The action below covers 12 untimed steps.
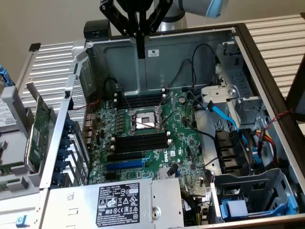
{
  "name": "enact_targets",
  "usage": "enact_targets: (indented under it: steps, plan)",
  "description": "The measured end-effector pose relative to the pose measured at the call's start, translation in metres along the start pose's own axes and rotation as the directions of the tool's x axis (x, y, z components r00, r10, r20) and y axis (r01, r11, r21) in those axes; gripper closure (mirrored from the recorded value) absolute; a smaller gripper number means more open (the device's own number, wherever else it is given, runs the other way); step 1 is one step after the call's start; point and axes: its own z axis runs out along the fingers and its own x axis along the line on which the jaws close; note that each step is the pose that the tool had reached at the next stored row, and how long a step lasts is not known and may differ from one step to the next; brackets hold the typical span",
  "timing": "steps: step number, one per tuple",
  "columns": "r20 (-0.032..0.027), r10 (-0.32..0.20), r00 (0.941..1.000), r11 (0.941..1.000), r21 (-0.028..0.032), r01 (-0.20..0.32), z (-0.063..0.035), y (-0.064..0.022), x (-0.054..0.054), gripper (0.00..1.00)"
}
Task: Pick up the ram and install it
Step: 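Reach for the ram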
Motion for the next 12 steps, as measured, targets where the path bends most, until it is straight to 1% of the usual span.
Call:
enact_targets:
  steps: [12]
  plan:
    - [0.0000, 0.000, 1.0000, 1.0000, 0.0002, 0.000, 0.0000, 0.0000, 0.0004, 0.89]
